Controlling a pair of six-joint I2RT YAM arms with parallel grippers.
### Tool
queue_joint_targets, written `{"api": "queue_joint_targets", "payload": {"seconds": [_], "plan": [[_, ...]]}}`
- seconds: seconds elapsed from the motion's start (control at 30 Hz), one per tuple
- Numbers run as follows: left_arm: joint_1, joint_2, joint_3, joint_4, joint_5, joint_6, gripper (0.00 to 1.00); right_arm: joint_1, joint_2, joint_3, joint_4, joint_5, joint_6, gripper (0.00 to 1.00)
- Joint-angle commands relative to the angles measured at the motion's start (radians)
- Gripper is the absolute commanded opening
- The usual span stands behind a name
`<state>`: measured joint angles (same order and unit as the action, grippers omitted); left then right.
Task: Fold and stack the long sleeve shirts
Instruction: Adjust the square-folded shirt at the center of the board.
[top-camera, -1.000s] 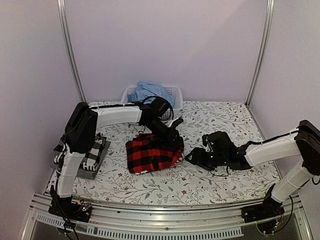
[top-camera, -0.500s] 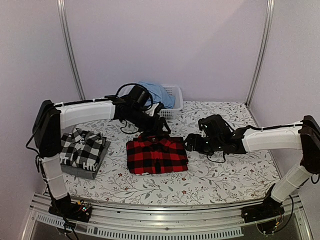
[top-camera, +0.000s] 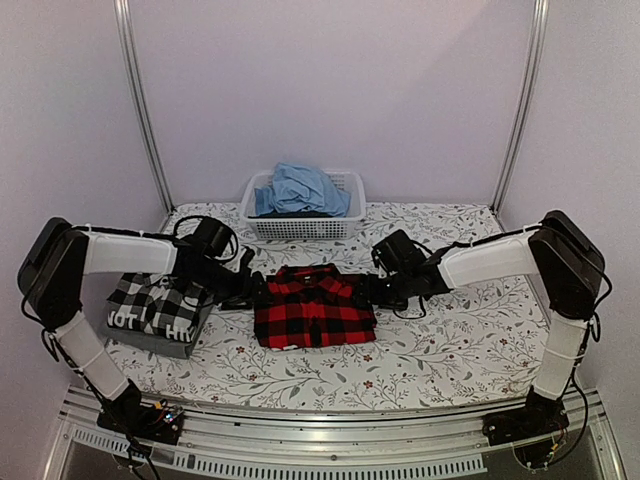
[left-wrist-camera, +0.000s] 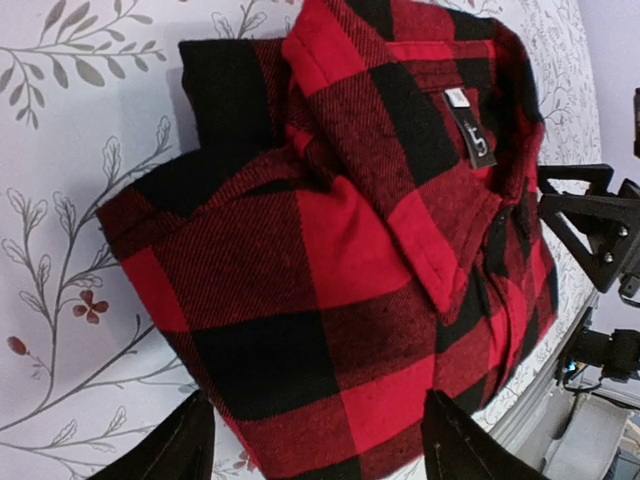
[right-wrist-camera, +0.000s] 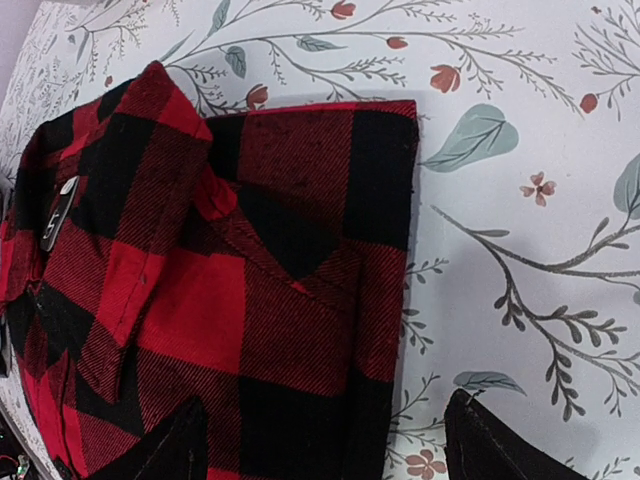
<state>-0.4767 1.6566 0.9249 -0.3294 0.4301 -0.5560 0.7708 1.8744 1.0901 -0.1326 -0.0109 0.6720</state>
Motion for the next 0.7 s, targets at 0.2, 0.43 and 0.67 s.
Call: {"api": "queue_joint_targets", "payload": {"seconds": [0.2, 0.43, 0.67], "plan": [[0.005, 0.083, -0.037, 0.168, 0.02, -0.007, 0.72, 0.0, 0.122, 0.145, -0.104, 0.004, -0.031, 0.78], [-0.053, 0.148, -0.002, 0.229, 0.059, -0.058, 0.64, 0.037, 0.19, 0.227, -0.149, 0.006, -0.026, 0.67], [-0.079, 0.158, 0.085, 0.179, 0.058, -0.064, 0.07, 0.051, 0.19, 0.282, -0.185, 0.005, -0.024, 0.26]]}}
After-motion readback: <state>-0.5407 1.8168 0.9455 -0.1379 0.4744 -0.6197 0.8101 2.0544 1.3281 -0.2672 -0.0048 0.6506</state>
